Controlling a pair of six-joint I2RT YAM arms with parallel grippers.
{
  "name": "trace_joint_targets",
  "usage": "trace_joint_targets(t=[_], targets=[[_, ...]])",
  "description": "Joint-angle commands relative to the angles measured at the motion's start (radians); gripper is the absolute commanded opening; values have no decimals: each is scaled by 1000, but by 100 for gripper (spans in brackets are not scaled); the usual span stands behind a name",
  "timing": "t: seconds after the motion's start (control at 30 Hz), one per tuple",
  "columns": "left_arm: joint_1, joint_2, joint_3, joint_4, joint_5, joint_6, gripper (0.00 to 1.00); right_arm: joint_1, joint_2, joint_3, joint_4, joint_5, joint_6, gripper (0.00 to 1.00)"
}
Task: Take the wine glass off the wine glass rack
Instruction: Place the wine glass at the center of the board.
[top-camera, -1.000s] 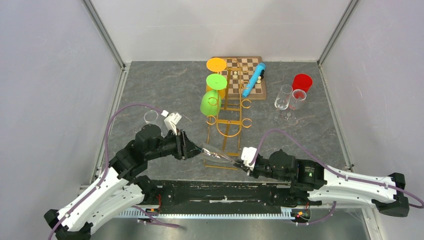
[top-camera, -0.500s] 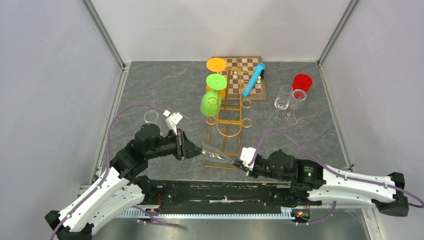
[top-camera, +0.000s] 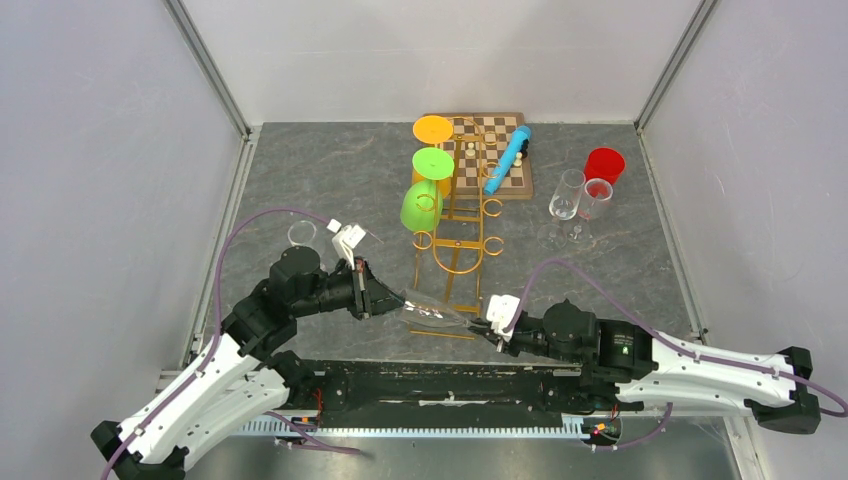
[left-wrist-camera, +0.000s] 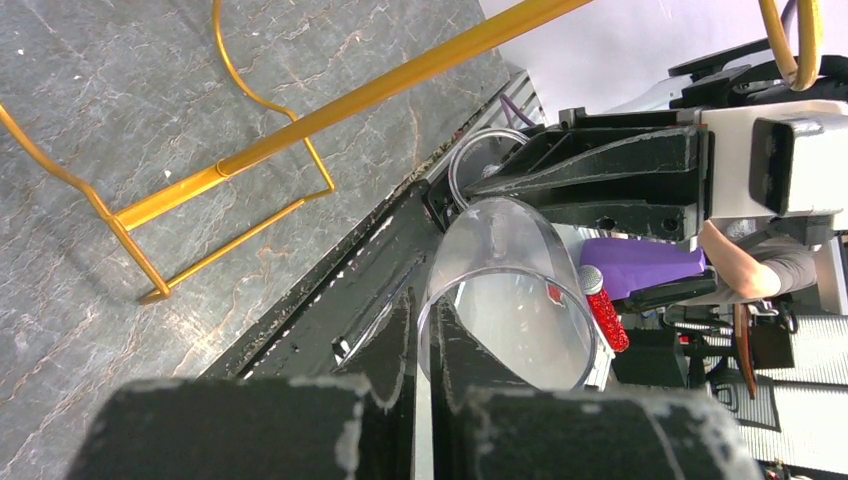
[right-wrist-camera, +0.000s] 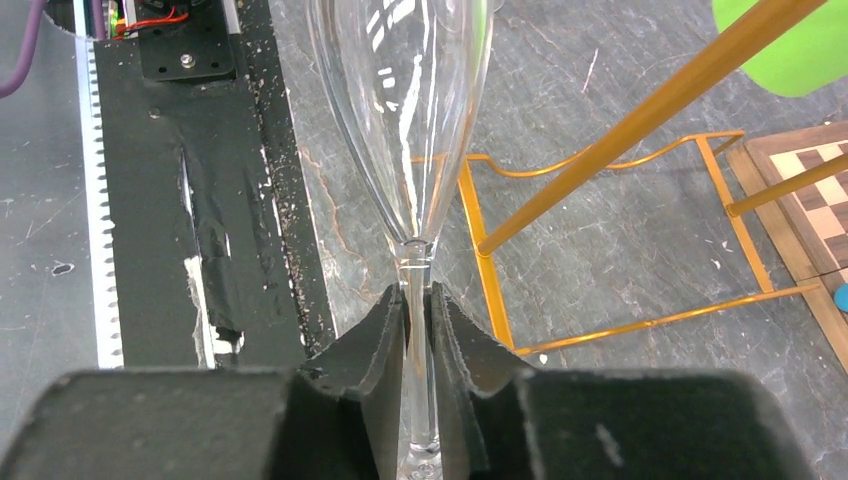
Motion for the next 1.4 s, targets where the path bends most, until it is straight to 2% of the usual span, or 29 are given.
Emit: trace_joint_targets(t=[0.0,0.17,0.33,0.6,0.9,1.37], targets=[[0,-3,19,-35,18,35,2,4,-30,37,115,49,23,21],[0,2,53,-105,-26,68,2,4,-36,46,115,49,35,36],[1,-8,84,-156,-65,83,2,3,-45,51,109,51,46,42],[1,-26,218,-345,-179,136,2,3,-64,49,106,62,61,43],[1,-13,353,-541,-371,169,2,3,-61,57,93,76,76,44],[0,97,497,-634,-723,213,2,4,-57,48,93,77,85,45]])
